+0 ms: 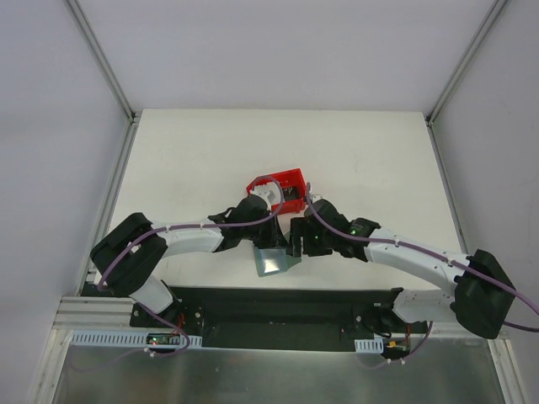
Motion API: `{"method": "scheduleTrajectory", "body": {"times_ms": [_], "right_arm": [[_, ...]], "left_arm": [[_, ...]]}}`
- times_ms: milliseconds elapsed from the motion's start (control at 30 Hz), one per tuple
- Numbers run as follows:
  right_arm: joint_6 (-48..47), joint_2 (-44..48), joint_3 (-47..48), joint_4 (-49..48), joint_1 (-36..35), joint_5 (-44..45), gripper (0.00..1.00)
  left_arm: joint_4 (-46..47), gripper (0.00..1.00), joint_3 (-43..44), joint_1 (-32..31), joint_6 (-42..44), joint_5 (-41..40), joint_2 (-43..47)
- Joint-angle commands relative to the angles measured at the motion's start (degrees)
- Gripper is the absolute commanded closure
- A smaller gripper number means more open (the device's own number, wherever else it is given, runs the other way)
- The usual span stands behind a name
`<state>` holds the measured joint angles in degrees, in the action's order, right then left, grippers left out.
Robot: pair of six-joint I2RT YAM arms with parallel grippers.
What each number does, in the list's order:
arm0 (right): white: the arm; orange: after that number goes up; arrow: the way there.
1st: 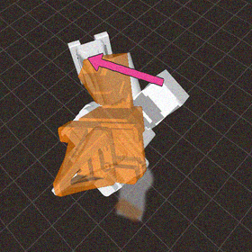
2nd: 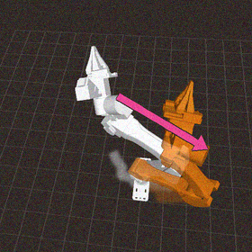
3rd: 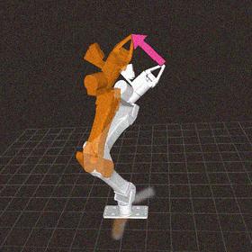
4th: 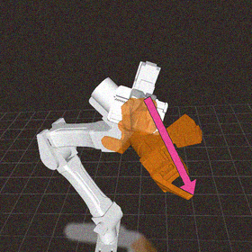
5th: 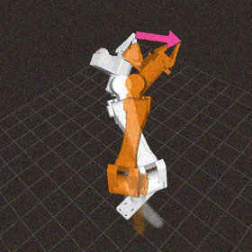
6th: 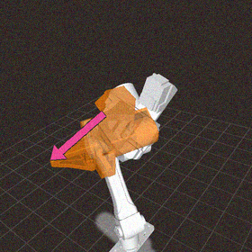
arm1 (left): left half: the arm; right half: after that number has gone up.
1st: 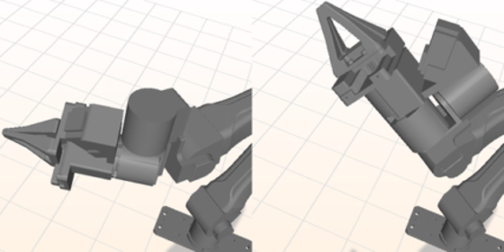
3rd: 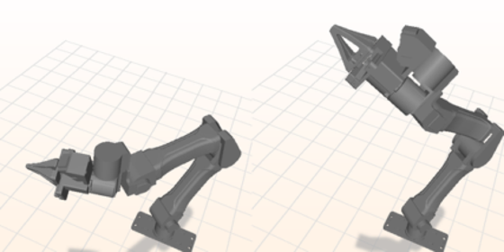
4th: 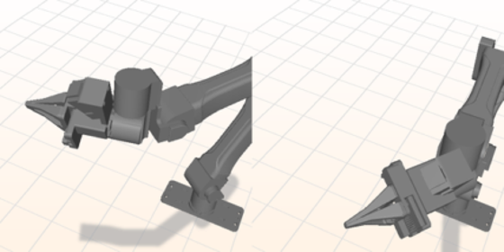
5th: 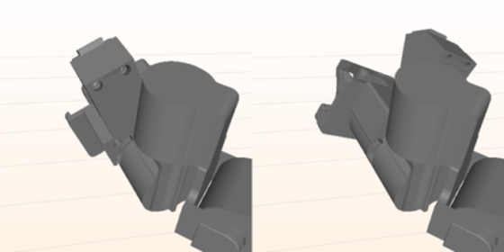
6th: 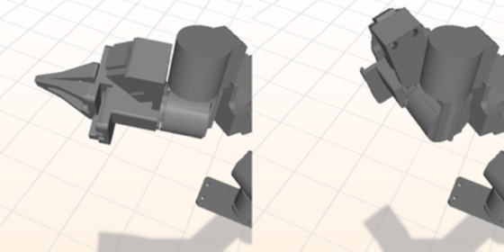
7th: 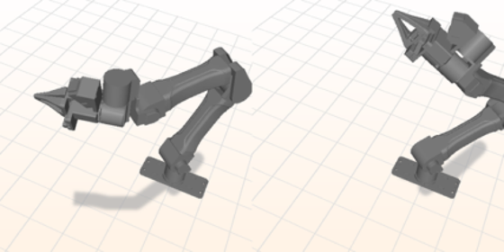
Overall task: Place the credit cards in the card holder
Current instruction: Open the card holder at the center of the board.
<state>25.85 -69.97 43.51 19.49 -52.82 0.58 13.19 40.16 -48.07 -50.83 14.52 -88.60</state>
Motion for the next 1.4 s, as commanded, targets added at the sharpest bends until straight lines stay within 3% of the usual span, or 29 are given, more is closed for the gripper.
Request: {"method": "scheduleTrajectory", "body": {"times_ms": [0, 167, 500, 600, 633, 767, 867, 933, 1067, 1167, 1267, 1367], "right_arm": [[0.5, -1.6, 1.6, 1.5, -0.3, 1.0, 0.32], [2.5, -1.5, -0.9, -2.3, -0.3, 0.4, 0.47], [2.2, -6.8, -0.6, -6.2, -0.1, 2.1, 0.52], [1.8, -8.4, -0.2, -7.2, -0.2, 1.5, 0.67], [1.8, -8.8, -0.1, -7.4, -0.1, 1.1, 0.68], [1.9, -8.5, -0.4, -7.8, -0.1, 0.9, 0.91], [2.0, -6.1, -1.2, -7.6, -0.1, 2.0, 1.00], [2.2, -3.8, -1.5, -6.8, -0.1, 3.1, 1.00], [2.5, 1.0, -1.1, -6.0, -0.1, 2.6, 1.00], [2.2, 4.0, 0.5, -5.0, -0.2, 2.2, 1.00], [1.9, 6.2, 3.1, -3.1, -0.2, 2.0, 0.99], [2.0, 8.0, 5.1, -1.8, -0.3, 2.4, 1.00]], "left_arm": [[1.8, 0.84, 0.8, -0.4, 0.0, 0.6, 0.5], [1.8, 0.84, 0.7, -0.5, 0.1, 0.6, 0.9], [2.5, 0.86, -0.6, -0.4, 0.2, 0.2, 2.2], [2.5, 0.86, -1.3, -0.5, 0.5, -0.5, 3.0], [2.5, 0.86, -1.7, -0.5, 0.5, -0.7, 3.3], [1.1, 0.86, -2.5, -0.4, 0.5, -2.0, 4.5], [-0.8, 0.83, -3.4, -0.4, 0.9, -3.8, 7.4], [-3.8, 0.73, -4.3, -0.4, 1.7, -6.3, 11.1], [-9.1, 0.41, -7.5, -0.2, 1.8, -12.5, 21.4], [-9.8, 0.27, -12.2, 1.0, -0.1, -14.2, 28.7], [-9.2, 0.21, -16.9, 3.9, -2.0, -14.2, 34.4], [-6.0, 0.19, -20.0, 9.0, -3.2, -9.3, 35.8]]}}
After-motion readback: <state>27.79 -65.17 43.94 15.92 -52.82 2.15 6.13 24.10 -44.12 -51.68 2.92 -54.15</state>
